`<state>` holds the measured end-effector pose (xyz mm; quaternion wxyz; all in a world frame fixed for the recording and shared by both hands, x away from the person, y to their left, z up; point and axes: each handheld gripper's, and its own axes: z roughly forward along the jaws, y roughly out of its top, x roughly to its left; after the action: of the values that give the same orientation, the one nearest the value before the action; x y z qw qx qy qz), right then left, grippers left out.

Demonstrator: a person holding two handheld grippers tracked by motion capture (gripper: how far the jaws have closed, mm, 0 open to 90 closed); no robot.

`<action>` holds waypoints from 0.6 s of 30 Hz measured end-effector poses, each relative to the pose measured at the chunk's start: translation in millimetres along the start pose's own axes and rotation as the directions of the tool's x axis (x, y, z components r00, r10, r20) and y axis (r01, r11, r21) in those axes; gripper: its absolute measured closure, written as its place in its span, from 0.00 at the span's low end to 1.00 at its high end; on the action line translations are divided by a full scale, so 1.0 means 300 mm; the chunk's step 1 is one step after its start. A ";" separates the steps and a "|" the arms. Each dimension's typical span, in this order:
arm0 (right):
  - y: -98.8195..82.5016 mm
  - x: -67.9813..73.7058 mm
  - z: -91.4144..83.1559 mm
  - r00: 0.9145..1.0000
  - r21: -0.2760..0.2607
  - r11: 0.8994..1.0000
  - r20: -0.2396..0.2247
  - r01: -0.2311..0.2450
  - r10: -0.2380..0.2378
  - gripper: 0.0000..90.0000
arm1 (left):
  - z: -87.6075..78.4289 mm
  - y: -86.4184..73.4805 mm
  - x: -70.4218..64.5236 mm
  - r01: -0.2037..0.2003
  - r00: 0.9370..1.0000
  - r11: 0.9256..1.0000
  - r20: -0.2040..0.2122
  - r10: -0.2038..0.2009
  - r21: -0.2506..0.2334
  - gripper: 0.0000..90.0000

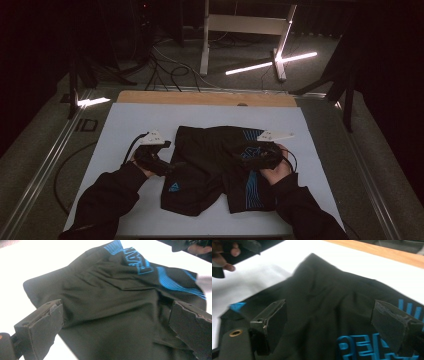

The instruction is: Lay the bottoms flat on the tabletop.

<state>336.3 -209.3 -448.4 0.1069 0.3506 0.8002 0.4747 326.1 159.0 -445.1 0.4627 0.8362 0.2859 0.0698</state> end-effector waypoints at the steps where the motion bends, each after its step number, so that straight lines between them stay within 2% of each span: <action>1: 0.000 0.020 -0.001 1.000 -0.001 1.000 -0.014 0.004 -0.004 0.16 | -0.009 -0.002 -0.013 -0.007 1.000 1.000 0.004 0.007 -0.007 0.01; 3: 0.000 0.063 -0.004 1.000 0.007 1.000 -0.013 0.025 -0.025 0.15 | -0.029 -0.010 -0.037 -0.022 1.000 1.000 0.014 0.022 -0.016 0.01; 6: -0.009 0.130 -0.005 0.998 -0.003 0.999 -0.052 0.034 -0.034 0.15 | -0.054 -0.029 -0.073 -0.038 0.999 0.999 0.027 0.039 -0.030 0.01; 9: -0.027 0.203 0.007 0.994 0.010 0.998 -0.089 0.066 -0.065 0.14 | -0.073 -0.049 -0.103 -0.050 0.998 0.998 0.036 0.051 -0.035 0.01; 10: -0.027 0.203 0.007 0.994 0.010 0.998 -0.089 0.066 -0.065 0.14 | -0.073 -0.049 -0.103 -0.050 0.998 0.998 0.036 0.051 -0.035 0.01; 11: -0.046 0.251 0.031 0.989 0.044 0.995 -0.117 0.094 -0.088 0.14 | -0.080 -0.063 -0.122 -0.048 0.998 0.998 0.039 0.050 -0.036 0.02; 13: -0.064 0.284 0.048 0.983 0.053 0.992 -0.150 0.111 -0.102 0.20 | -0.082 -0.078 -0.142 -0.058 0.997 0.998 0.049 0.060 -0.028 0.03; 15: -0.084 0.316 0.066 0.979 0.046 0.991 -0.164 0.127 -0.118 0.26 | -0.082 -0.094 -0.164 -0.068 0.996 0.997 0.064 0.070 -0.025 0.03; 18: -0.103 0.357 0.100 0.976 0.067 0.987 -0.175 0.145 -0.131 0.36 | -0.079 -0.122 -0.191 -0.073 0.995 0.997 0.065 0.075 -0.020 0.06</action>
<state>259.1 -127.1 -472.7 0.0568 0.2563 0.8469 0.4624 254.4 160.1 -453.2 0.4763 0.8440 0.2388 0.0620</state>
